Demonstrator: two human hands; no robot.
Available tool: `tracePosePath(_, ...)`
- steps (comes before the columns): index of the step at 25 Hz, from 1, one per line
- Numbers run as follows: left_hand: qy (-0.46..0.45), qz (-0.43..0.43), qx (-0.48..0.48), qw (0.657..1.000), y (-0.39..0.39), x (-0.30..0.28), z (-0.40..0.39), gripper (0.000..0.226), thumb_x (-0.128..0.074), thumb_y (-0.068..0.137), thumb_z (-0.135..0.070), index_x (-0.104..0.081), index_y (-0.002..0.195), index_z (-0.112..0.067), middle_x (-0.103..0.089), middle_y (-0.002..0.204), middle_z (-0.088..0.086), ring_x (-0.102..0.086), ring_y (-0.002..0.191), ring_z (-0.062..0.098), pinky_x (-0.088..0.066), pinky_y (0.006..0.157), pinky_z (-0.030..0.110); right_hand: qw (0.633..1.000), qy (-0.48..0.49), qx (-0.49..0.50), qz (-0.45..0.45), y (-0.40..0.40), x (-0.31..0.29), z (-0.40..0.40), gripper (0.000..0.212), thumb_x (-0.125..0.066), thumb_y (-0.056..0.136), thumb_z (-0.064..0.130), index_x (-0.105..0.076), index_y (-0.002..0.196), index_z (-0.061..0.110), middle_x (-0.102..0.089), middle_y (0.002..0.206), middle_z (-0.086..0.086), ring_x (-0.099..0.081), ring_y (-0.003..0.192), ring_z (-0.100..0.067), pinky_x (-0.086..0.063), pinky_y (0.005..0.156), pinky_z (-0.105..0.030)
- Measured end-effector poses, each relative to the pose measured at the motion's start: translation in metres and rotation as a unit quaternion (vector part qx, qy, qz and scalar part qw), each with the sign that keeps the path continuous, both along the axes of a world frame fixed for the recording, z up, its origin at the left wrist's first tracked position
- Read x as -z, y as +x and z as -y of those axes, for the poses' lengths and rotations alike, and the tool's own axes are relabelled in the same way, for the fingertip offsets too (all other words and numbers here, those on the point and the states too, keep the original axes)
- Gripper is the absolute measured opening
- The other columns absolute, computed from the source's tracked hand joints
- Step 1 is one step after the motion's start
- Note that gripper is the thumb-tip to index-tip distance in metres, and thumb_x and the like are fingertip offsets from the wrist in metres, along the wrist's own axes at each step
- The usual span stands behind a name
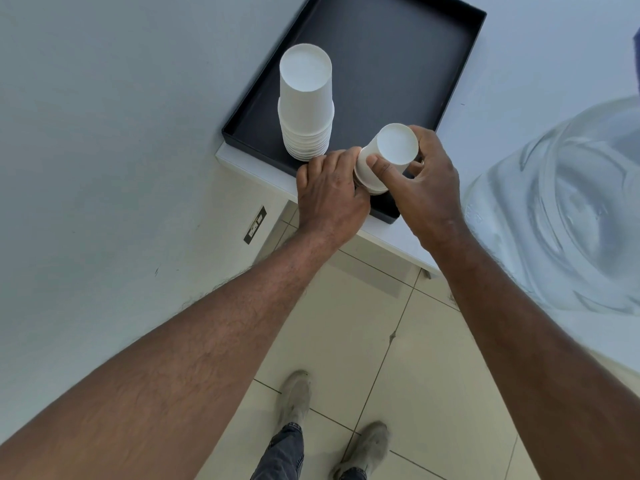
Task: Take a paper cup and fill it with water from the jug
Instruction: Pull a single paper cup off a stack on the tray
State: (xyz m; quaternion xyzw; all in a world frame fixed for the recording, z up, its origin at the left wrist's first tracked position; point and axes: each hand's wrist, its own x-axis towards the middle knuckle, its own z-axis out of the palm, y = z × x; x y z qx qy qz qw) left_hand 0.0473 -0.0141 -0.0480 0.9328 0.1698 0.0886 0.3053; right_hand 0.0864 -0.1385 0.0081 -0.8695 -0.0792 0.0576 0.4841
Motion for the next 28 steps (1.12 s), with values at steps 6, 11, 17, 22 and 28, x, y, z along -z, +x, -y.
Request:
tracePosePath(6, -0.014, -0.007, -0.004, 1.0, 0.002, -0.001, 0.001, 0.041, -0.053, 0.095, -0.031, -0.053, 0.136, -0.027, -0.061, 0.134, -0.012, -0.047, 0.128, 0.018, -0.028, 0.11, 0.038, 1.0, 0.011, -0.009, -0.004, 0.0, 0.0, 0.003, 0.058, -0.078, 0.089, 0.046, -0.058, 0.138, 0.022, -0.066, 0.128, 0.008, -0.071, 0.113, -0.021, -0.062, 0.094, -0.031)
tracePosePath(11, -0.041, -0.018, -0.004, 0.999, 0.003, -0.006, 0.001, 0.043, -0.054, 0.094, -0.028, -0.051, 0.136, -0.027, -0.06, 0.134, -0.01, -0.046, 0.128, 0.019, -0.026, 0.111, 0.038, 1.0, 0.017, -0.012, -0.012, 0.001, -0.002, 0.006, 0.056, -0.079, 0.09, 0.042, -0.059, 0.137, 0.02, -0.065, 0.127, 0.009, -0.069, 0.113, -0.016, -0.062, 0.095, -0.033)
tracePosePath(17, -0.077, -0.025, -0.009, 0.997, 0.002, -0.015, 0.001, 0.051, -0.056, 0.091, -0.024, -0.048, 0.141, -0.031, -0.06, 0.132, -0.011, -0.044, 0.127, 0.019, -0.022, 0.111, 0.037, 0.998, 0.04, -0.025, -0.038, 0.0, -0.007, 0.011, 0.051, -0.079, 0.094, 0.033, -0.058, 0.138, 0.021, -0.063, 0.121, 0.018, -0.068, 0.102, 0.002, -0.059, 0.086, -0.019)
tracePosePath(22, -0.124, 0.002, -0.016, 0.992, 0.003, -0.02, 0.003, 0.05, -0.06, 0.087, -0.031, -0.052, 0.136, -0.037, -0.064, 0.12, -0.017, -0.051, 0.121, 0.013, -0.022, 0.111, 0.039, 0.992, 0.092, 0.031, -0.078, 0.001, -0.009, 0.009, 0.062, -0.076, 0.087, 0.042, -0.052, 0.14, 0.023, -0.063, 0.123, 0.008, -0.066, 0.115, -0.017, -0.062, 0.1, -0.042)
tracePosePath(28, -0.151, 0.063, 0.026, 0.986, -0.006, -0.023, 0.003, 0.062, -0.071, 0.08, -0.045, -0.052, 0.138, -0.032, -0.056, 0.123, -0.01, -0.051, 0.12, 0.014, -0.031, 0.109, 0.039, 0.969, 0.176, 0.125, -0.12, 0.002, -0.018, 0.003, 0.067, -0.081, 0.091, 0.041, -0.045, 0.142, 0.015, -0.063, 0.124, 0.001, -0.068, 0.113, -0.015, -0.065, 0.097, -0.042)
